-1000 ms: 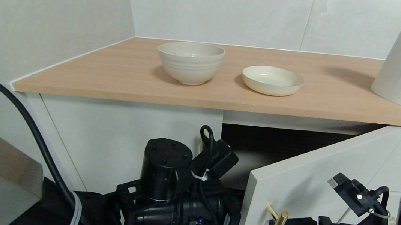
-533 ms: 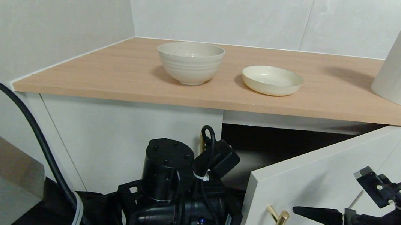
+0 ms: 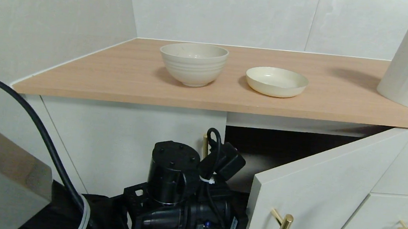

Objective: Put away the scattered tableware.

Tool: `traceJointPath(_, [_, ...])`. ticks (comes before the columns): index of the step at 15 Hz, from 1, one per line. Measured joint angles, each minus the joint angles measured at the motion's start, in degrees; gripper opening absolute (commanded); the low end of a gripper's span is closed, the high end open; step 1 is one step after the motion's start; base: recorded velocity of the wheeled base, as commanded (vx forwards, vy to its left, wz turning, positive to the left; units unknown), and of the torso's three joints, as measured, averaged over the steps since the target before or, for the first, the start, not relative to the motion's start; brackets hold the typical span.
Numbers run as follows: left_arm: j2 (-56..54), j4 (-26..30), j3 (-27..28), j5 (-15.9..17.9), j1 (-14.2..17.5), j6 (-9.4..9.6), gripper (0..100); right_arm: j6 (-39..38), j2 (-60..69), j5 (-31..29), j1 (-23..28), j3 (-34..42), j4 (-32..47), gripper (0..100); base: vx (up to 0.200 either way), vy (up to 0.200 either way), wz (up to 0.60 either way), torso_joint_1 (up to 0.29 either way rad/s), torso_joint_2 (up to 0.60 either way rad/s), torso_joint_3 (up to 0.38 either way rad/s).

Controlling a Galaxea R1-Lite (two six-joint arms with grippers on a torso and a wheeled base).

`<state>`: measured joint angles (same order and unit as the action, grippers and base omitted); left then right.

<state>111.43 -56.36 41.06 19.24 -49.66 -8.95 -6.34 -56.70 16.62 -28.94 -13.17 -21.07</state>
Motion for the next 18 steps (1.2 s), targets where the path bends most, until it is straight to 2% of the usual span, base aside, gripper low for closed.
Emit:
traceJointPath(6, [0.77,0.0,0.52,-0.95,-0.63,0.02,0,0.0,5.72,0.02,-0.11,-1.22,1.78,100,0.0,0.0,0.0,0.0,0.0,0.0])
traceJointPath(12, [1.22,0.04,2.1,-0.79,-0.91,0.0,0,0.0,6.07,0.05,-0.13,-1.22,2.16,100,-0.2,0.0,0.0,0.002,0.0,0.002])
traceJointPath(18, [3.89,0.09,4.91,-0.82,-0.69,0.0,0,0.0,6.4,0.05,-0.13,-1.05,2.21,100,0.0,0.0,0.0,0.0,0.0,0.0])
